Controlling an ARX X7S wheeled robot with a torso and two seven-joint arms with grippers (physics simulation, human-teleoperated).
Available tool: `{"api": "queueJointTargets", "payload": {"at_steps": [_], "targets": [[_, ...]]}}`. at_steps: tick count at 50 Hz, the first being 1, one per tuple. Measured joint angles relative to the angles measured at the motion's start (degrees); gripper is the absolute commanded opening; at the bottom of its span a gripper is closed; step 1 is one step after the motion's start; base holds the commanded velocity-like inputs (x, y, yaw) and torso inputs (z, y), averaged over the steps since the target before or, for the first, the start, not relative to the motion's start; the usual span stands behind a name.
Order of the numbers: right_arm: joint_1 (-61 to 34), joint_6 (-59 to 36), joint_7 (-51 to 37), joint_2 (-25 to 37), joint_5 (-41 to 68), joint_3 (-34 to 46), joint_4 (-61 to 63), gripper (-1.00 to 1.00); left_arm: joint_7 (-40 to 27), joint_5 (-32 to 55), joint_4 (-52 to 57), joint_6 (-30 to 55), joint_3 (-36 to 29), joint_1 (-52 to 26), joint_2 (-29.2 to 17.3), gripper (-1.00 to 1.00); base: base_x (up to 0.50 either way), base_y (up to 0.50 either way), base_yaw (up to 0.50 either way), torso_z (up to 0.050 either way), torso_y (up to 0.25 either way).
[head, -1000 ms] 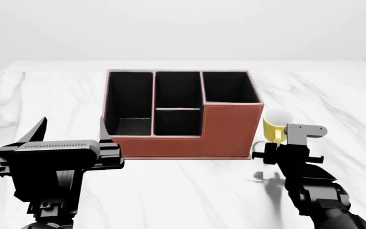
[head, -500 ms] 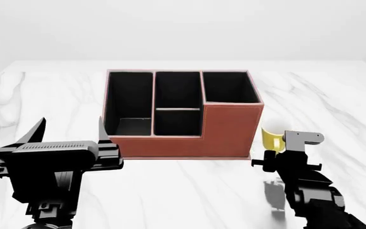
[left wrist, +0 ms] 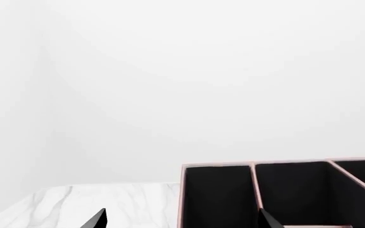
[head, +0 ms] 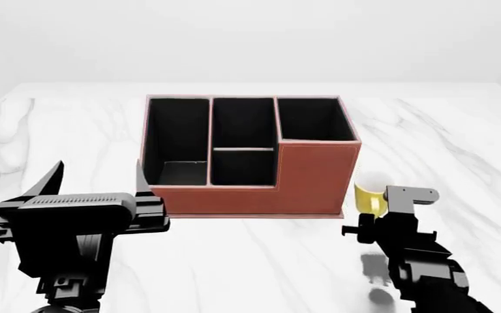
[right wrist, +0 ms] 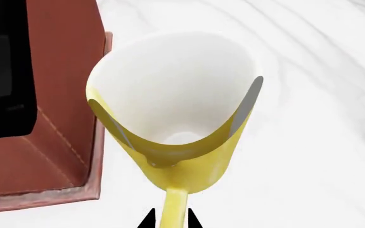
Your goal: Pick up the yellow and white mug and place it to the right of the caddy.
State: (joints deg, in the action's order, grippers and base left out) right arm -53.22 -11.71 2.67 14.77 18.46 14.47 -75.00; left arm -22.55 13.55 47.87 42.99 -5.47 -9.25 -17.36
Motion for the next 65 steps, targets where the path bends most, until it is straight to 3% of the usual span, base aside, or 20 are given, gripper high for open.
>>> {"api": "queueJointTargets", "payload": {"at_steps": [3,4,27,65], "targets": [[0.08,-0.18,0.28,-0.13,-1.50,-1.45,0.00,-1.00,-0.07,0.06,0.00,0.00,-0.04,-0.02,-0.04,1.00,0.00,0.00,0.00,0.000,0.003],[0.10,-0.23,0.37,-0.17,-1.98,-1.91,0.00,1.00,-0.09,0.08,0.00,0.00,-0.04,-0.03,-0.05,1.00,0.00,0.00,0.00,0.000,0.000],[0.75,-0.64,1.16,-0.43,-9.89,-8.87,2.39,1.00,-0.69,0.72,0.65,0.21,0.00,-0.04,-0.41,1.00,0.00,0.00,0.00,0.000,0.000],[38.95,-35.21,-8.93,5.40,-3.64,-18.26,88.76,1.00,-1.86,1.55,2.31,0.70,-0.09,0.22,-1.13,1.00,0.00,0.00,0.00,0.000,0.000]]}}
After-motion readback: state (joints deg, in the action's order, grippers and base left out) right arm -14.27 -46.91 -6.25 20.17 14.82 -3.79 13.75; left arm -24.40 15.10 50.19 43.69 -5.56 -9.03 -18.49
